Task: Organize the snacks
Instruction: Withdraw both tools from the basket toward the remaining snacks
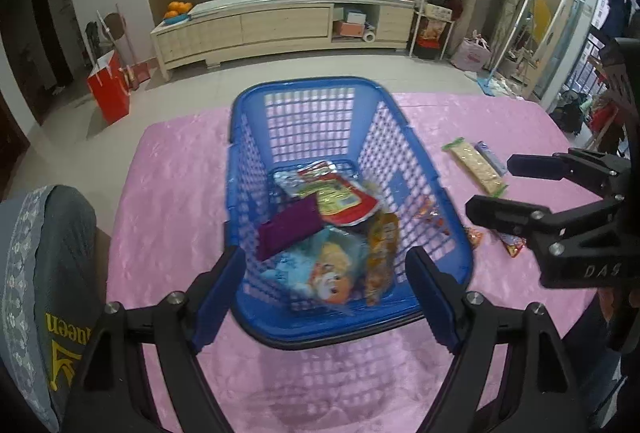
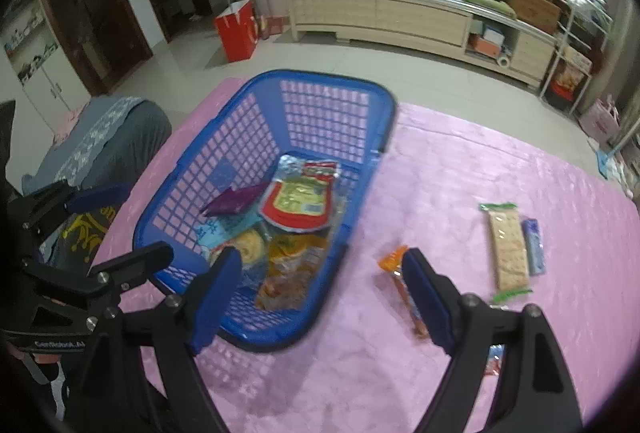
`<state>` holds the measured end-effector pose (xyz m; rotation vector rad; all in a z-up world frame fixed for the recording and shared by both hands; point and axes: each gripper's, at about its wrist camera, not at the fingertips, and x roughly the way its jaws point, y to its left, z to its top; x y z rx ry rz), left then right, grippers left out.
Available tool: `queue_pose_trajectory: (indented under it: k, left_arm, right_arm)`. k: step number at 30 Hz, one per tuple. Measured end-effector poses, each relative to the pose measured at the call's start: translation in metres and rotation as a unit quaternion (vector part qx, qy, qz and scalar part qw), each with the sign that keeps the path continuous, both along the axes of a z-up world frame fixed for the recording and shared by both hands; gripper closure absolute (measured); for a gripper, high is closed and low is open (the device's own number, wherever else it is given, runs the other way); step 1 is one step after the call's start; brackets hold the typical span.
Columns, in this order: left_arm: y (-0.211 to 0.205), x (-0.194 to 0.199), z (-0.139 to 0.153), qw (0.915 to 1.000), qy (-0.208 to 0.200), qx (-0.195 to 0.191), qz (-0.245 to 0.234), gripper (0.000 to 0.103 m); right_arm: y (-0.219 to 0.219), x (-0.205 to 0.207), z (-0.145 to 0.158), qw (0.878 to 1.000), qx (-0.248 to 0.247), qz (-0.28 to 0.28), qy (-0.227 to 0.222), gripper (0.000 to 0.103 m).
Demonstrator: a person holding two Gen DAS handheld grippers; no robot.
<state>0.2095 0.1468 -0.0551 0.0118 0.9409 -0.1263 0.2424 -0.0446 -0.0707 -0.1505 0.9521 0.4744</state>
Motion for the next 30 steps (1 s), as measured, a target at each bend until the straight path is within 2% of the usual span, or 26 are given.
queue_pose_trajectory:
  k: [9,15,17,20,26,30]
  left_arm:
    - [-0.065,0.001,0.013,0.9991,-0.009,0.006,-0.040,0.023]
    - [-0.112,0.006,0.001,0.9979,0.010,0.008,-0.064,0.023]
    - [-0.127,0.007,-0.005,0.9978,0.013,0.015,-0.063,0.023]
    - [-0.147,0.009,-0.015,0.9973,0.029,0.005,-0.067,0.023]
    - [-0.168,0.017,-0.033,0.9979,0.050,-0.012,-0.039,0.023]
    - [-0.185,0.019,-0.040,0.9987,0.044,0.006,-0.024,0.023]
  right_arm:
    - [-0.068,-0.012,0.015,0.999,0.012,-0.036,-0.011,0.018]
    - [-0.117,-0.016,0.009,0.998,0.012,-0.060,-0.007,0.018]
    - [-0.131,-0.017,0.005,0.998,0.007,-0.066,-0.007,0.018]
    - [-0.151,-0.016,0.000,0.997,0.007,-0.077,-0.004,0.018]
    - [-0.185,-0.014,-0.016,0.995,-0.003,-0.097,0.007,0.018]
    - [-0.197,-0.010,-0.032,0.995,-0.021,-0.096,0.017,0.018]
